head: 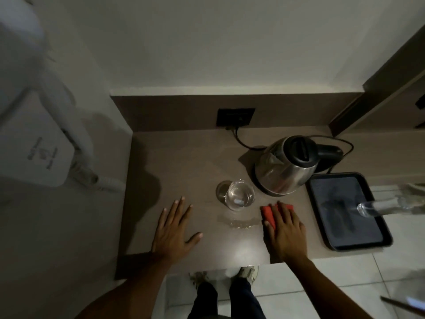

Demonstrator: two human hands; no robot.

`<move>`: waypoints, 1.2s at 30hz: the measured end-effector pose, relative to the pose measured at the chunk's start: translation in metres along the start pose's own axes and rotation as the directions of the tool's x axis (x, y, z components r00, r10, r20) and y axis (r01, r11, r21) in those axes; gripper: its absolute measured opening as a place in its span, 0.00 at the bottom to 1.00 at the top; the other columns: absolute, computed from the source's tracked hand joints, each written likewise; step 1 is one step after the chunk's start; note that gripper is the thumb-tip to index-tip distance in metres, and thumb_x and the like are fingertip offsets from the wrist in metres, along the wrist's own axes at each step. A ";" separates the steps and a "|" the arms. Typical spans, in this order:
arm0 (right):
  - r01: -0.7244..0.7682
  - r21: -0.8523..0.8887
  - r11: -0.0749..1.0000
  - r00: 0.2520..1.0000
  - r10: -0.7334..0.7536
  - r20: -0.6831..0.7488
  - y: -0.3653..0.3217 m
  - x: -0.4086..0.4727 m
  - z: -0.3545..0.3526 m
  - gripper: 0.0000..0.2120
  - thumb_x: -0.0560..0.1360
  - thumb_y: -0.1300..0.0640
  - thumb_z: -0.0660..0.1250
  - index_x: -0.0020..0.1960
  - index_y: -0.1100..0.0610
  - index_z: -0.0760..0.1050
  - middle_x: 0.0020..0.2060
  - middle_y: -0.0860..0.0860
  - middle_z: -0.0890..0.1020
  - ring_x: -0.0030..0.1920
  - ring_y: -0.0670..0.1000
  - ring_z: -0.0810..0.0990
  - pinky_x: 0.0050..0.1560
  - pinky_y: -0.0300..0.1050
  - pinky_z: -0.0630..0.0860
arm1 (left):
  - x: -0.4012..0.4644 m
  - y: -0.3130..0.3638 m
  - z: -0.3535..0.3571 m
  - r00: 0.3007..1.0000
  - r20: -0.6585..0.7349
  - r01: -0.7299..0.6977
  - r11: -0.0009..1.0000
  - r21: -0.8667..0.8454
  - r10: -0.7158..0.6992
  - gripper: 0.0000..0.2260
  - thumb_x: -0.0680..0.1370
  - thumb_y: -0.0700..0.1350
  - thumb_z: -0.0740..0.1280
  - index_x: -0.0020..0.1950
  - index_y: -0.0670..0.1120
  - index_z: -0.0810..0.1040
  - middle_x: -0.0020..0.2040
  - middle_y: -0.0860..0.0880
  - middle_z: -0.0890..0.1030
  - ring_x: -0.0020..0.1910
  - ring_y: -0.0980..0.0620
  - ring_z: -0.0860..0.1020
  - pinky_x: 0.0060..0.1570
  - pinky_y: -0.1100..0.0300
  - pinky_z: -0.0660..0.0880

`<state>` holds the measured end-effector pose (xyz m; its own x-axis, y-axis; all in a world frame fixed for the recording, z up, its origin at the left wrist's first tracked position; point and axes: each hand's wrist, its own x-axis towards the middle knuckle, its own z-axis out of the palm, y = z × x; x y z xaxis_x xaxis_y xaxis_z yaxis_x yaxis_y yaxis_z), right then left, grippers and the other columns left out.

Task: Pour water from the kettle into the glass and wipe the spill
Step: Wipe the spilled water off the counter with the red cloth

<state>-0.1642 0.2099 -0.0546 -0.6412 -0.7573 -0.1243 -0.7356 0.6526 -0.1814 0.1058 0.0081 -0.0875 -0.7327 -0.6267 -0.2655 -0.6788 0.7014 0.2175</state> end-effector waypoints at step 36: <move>0.445 0.093 0.891 0.895 -0.446 -0.005 -0.028 -0.028 0.025 0.31 0.62 0.59 0.76 0.65 0.55 0.78 0.66 0.54 0.78 0.65 0.59 0.76 0.57 0.51 0.71 | 0.000 -0.004 0.000 1.000 -0.021 0.024 1.000 0.009 -0.024 0.34 0.74 0.53 0.55 0.79 0.44 0.54 0.80 0.46 0.56 0.79 0.47 0.55 0.76 0.49 0.48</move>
<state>-0.1199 0.2121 -0.0704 -0.2464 -0.9688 -0.0255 -0.9203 0.2422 -0.3073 0.1086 0.0053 -0.0888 -0.7173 -0.6499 -0.2511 -0.6955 0.6894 0.2024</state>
